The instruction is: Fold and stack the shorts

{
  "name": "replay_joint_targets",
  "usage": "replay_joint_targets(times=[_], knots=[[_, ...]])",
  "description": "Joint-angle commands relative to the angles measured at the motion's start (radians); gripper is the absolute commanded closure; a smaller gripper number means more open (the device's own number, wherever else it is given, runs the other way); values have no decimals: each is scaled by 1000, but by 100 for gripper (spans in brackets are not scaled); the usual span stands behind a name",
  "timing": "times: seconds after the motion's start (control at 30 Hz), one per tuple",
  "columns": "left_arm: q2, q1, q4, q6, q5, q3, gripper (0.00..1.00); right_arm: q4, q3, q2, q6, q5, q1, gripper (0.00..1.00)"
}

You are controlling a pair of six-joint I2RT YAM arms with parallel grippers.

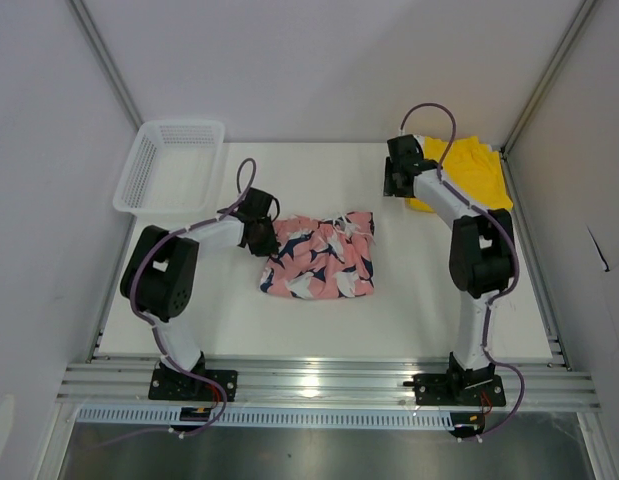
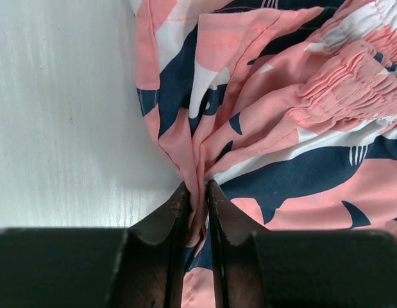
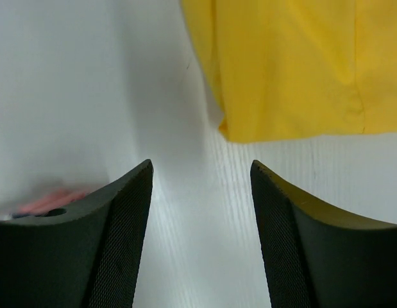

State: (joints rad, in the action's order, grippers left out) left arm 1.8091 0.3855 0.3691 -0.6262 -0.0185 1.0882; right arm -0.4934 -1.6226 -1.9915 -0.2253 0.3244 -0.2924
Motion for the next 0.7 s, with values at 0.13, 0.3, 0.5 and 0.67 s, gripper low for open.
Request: replay_joint_targets(times=[0.13, 0.3, 0.5, 0.67], knots=[[-8, -10, -1, 39, 43, -44, 79, -65, -249, -274, 93, 280, 6, 38], [-11, -10, -13, 39, 51, -53, 79, -82, -381, -388, 127, 347, 10, 39], [-8, -10, -16, 42, 60, -53, 79, -120, -467, -472, 145, 398, 10, 45], [-8, -10, -18, 42, 61, -51, 79, -117, -416, -446, 138, 427, 4, 85]])
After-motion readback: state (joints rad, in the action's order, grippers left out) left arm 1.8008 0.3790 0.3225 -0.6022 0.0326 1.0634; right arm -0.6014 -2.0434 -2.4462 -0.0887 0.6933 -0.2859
